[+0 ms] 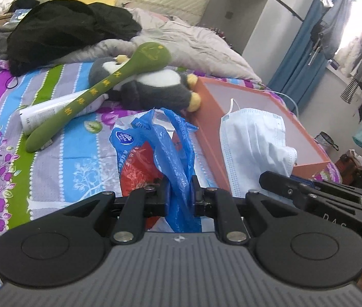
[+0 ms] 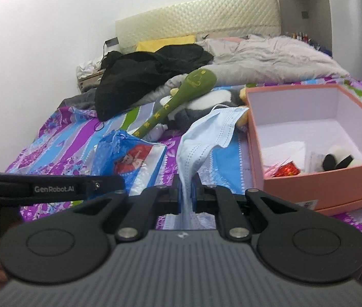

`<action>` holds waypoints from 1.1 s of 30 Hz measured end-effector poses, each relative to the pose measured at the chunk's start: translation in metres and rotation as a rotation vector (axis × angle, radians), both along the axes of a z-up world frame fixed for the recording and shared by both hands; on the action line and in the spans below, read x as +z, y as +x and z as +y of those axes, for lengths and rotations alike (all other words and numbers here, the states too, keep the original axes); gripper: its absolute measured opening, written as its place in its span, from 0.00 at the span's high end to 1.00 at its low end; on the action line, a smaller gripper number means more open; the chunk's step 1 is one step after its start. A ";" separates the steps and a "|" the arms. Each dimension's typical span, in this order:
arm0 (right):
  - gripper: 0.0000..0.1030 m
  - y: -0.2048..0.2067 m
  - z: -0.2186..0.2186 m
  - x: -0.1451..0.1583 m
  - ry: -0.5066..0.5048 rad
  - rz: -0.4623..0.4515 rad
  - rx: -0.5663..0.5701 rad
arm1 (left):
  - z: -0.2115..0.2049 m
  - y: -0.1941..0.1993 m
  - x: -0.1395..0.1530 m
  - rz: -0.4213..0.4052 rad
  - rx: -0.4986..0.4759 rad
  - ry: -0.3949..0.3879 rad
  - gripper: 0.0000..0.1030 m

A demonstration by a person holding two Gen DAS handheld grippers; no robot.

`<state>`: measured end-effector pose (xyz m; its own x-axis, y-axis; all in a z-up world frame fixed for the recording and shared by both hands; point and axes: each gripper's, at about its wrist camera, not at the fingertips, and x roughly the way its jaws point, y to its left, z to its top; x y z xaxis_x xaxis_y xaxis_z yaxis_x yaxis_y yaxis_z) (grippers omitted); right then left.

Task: Organize soft objects
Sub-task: 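Carry the blue bag and face mask with both grippers over the pink box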

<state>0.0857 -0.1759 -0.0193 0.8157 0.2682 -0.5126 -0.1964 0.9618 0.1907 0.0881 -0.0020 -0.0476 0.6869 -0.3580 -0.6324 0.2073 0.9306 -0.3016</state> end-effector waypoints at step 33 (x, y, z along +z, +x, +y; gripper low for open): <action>0.89 0.022 -0.129 0.024 0.035 -0.001 -0.266 | -0.160 0.086 0.040 -0.049 -0.340 0.007 0.84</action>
<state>0.1074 -0.3053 0.0046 0.8602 0.0616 -0.5063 0.0626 0.9724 0.2248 0.1744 -0.1623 -0.0075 0.5590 -0.5674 -0.6046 0.5200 0.8079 -0.2774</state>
